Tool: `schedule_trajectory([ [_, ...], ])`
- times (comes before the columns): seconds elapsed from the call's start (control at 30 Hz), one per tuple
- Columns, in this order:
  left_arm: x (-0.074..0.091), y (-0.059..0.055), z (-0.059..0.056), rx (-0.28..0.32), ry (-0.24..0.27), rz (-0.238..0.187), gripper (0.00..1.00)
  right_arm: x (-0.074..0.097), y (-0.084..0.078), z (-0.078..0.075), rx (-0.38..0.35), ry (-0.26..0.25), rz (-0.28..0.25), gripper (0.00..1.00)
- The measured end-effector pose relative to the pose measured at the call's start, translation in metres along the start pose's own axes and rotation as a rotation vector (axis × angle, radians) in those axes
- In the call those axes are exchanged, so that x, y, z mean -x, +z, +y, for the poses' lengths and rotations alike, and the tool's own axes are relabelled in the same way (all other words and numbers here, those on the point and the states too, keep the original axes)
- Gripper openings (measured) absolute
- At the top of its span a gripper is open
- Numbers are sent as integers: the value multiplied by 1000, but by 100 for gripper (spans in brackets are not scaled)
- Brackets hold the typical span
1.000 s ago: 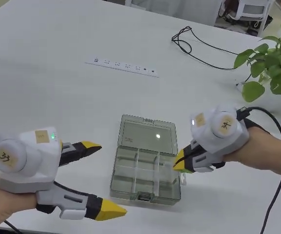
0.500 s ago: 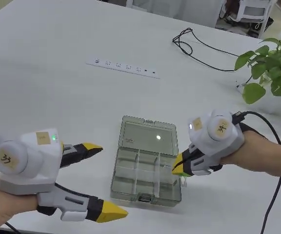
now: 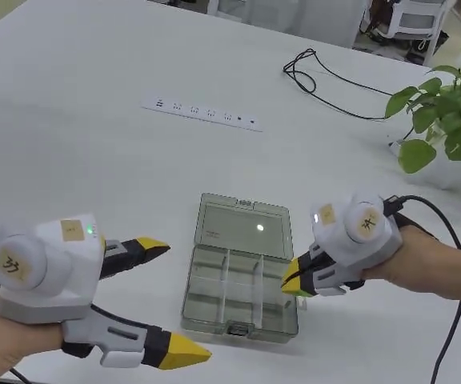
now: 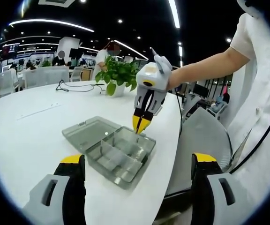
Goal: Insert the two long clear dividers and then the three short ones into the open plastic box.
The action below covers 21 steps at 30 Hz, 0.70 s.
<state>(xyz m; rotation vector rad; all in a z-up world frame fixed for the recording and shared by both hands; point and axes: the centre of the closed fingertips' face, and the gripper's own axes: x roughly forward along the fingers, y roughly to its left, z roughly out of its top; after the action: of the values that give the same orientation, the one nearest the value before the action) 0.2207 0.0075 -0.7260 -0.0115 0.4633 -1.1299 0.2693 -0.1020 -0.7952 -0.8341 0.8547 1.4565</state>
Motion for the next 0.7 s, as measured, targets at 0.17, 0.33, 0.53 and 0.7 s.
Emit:
schedule_trajectory([
  [0.17, 0, -1, 1, 2, 0, 3, 96, -6, -3, -1, 9, -6, 0, 2],
  [0.33, 0, -2, 1, 5, 1, 2, 96, -12, -6, -1, 12, -10, 10, 2],
  [0.53, 0, -3, 2, 7, 2, 5, 96, -18, -9, -1, 28, -12, 34, 2],
  [0.7, 0, -4, 3, 8, 3, 6, 96, -20, -10, -1, 44, -17, 51, 2],
])
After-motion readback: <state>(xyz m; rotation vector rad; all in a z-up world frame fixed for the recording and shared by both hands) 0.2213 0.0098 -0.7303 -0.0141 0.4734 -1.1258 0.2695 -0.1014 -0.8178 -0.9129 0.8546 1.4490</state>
